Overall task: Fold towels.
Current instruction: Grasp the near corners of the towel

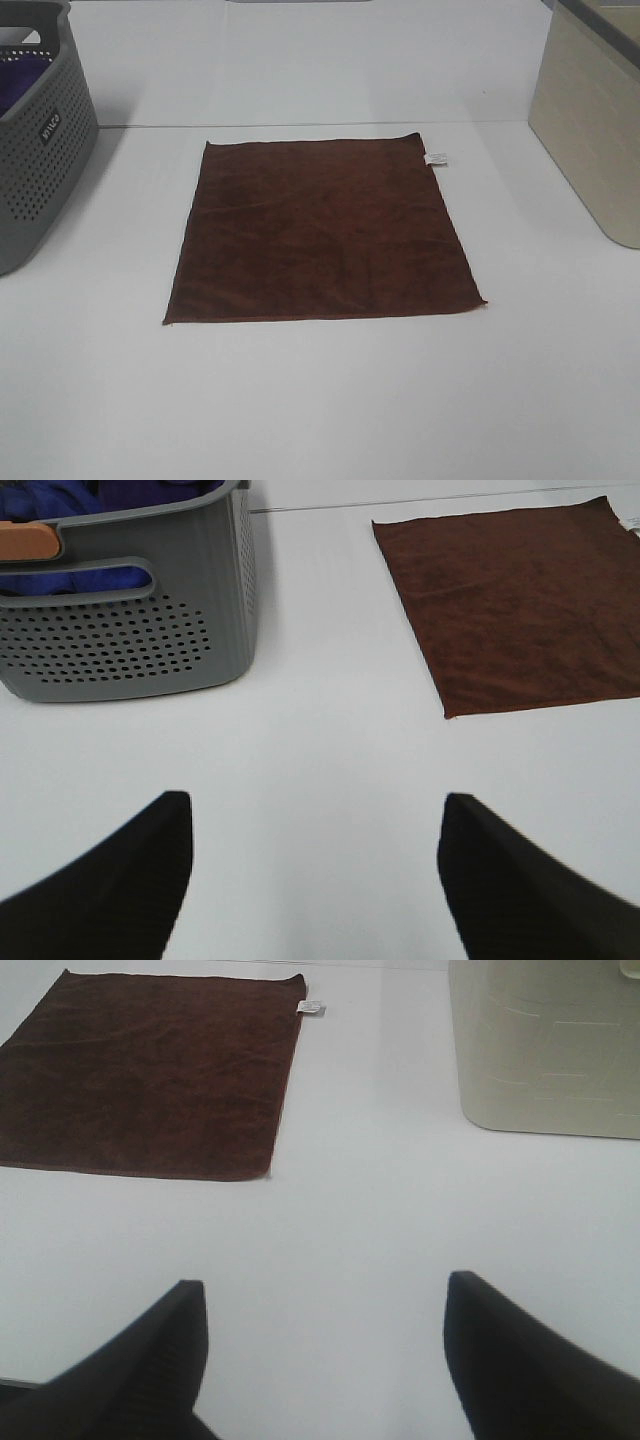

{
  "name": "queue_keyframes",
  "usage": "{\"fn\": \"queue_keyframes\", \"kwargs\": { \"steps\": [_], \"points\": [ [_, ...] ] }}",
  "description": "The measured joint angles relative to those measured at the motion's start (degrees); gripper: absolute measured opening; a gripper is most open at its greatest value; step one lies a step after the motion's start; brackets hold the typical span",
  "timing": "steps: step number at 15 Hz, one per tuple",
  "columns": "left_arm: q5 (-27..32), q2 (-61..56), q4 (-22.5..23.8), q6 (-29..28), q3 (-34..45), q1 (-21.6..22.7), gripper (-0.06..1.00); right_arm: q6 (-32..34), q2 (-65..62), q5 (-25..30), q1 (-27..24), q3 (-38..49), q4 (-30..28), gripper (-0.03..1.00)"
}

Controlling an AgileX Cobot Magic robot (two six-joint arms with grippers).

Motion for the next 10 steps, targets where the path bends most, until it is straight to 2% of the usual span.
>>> {"fn": "queue_keyframes", "kwargs": {
  "steps": [10],
  "points": [
    [0.0, 0.0, 0.0, 0.0, 0.0, 0.0, 0.67, 0.0, 0.0, 0.0, 0.0, 0.0, 0.0, 0.64]
  ]
}}
